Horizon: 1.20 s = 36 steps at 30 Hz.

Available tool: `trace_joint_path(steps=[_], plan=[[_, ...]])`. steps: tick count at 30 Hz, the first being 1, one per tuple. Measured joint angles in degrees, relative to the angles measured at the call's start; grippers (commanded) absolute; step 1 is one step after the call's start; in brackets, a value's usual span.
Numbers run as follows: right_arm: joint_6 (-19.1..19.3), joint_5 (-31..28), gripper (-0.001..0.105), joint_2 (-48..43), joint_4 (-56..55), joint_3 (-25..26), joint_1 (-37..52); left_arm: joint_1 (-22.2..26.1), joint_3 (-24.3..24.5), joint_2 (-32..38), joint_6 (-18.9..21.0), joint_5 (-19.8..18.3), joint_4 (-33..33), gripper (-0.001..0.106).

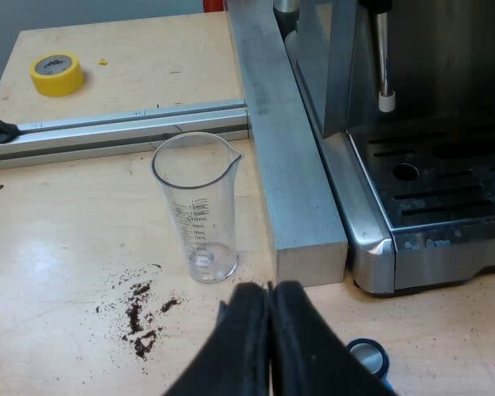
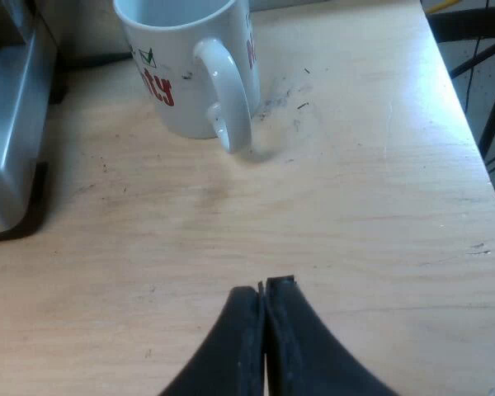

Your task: Place mug into machine

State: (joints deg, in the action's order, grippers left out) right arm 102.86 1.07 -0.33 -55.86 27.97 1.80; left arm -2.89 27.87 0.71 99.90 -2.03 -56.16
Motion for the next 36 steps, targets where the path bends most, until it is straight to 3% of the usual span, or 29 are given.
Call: trace_joint_path(steps=[11, 15, 18, 23, 27, 32, 36], plan=[[-0.32, 0.44, 0.0, 0.0, 2.15, 0.14, 0.0, 0.0, 0.0, 0.0, 0.0, 0.0, 0.01, 0.001], [1.54, 2.56, 0.0, 2.19, 1.13, 3.16, -0.68, -0.54, 0.25, 0.0, 0.0, -3.36, 1.79, 0.001], [1.77, 3.47, 0.0, 6.55, 1.53, 5.25, -2.36, -3.21, 0.42, 0.0, 0.0, -6.97, 4.48, 0.001], [4.45, 3.79, 0.0, 14.01, 3.17, 7.77, -6.65, -9.34, 0.53, -4.52, 0.0, -9.45, 7.27, 0.001], [4.61, 3.79, 0.0, 17.57, 3.89, 8.26, -8.91, -14.01, 0.42, -10.27, -3.52, -14.92, 9.9, 0.001], [4.64, 3.79, 0.0, 24.3, 7.46, 8.25, -13.13, -17.2, 0.43, -13.52, -5.89, -15.55, 12.59, 0.002], [4.64, 3.71, 0.0, 27.4, 9.6, 8.14, -13.95, -19.1, -0.03, -16.31, -8.96, -19.79, 13.61, 0.031]])
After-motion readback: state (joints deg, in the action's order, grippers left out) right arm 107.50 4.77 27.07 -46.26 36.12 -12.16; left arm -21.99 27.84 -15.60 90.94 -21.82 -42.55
